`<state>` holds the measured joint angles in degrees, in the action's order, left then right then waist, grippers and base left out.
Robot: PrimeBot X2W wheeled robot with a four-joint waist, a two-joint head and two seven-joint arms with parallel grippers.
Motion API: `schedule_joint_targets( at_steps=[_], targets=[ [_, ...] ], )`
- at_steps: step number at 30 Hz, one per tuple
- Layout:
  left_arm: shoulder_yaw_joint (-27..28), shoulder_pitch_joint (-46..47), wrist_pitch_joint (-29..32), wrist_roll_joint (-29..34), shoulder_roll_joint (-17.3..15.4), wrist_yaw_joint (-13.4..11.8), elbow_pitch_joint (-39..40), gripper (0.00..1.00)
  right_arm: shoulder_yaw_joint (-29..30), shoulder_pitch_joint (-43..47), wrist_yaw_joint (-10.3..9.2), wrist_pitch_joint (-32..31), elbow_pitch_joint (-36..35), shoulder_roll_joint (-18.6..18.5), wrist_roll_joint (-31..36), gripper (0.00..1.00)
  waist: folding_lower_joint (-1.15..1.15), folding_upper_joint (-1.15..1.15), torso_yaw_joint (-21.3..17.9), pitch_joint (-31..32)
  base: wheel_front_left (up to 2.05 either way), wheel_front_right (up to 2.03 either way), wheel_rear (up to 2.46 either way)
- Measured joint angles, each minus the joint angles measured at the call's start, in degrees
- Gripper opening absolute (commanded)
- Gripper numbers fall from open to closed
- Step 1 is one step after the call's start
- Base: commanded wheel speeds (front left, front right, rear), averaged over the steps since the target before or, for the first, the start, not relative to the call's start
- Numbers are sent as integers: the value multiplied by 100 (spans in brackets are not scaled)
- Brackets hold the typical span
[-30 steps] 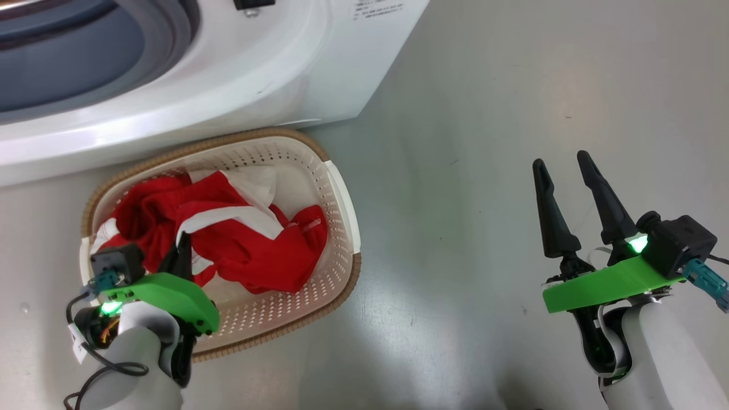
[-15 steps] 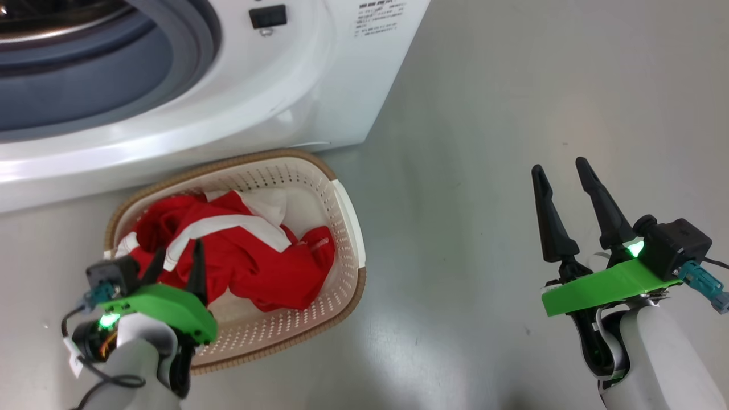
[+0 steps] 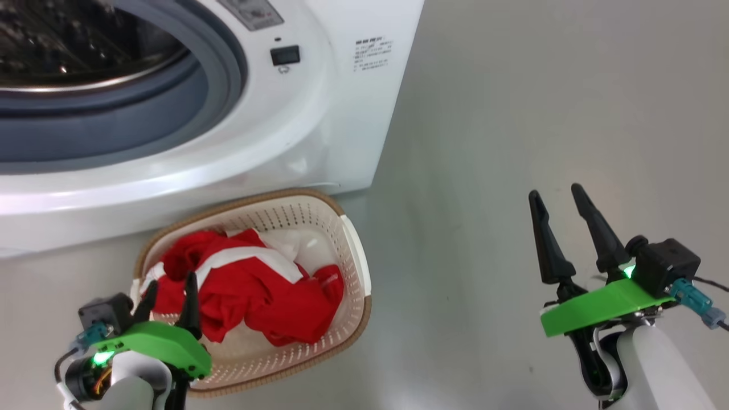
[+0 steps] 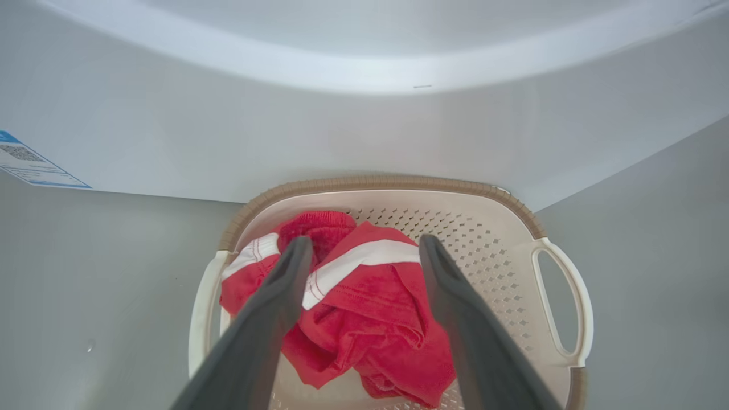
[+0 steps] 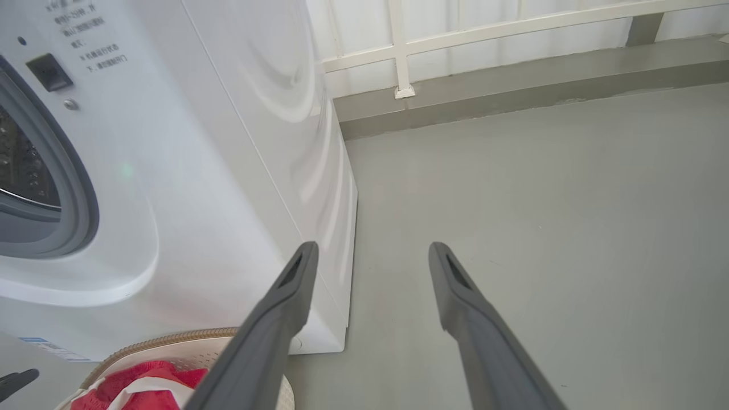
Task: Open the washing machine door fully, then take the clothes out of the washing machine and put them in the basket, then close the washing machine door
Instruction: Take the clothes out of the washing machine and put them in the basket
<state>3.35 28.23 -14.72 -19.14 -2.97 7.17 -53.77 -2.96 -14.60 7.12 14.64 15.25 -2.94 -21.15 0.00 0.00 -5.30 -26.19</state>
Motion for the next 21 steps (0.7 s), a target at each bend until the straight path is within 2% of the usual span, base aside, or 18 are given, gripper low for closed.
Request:
schedule_joint_targets(
  at_steps=[21],
  targets=[
    [63,-1209,0,350,15,0,1588,100,29,716,0,-1,207,2,26,100,0,0,97,1297,0,0,0]
  ],
)
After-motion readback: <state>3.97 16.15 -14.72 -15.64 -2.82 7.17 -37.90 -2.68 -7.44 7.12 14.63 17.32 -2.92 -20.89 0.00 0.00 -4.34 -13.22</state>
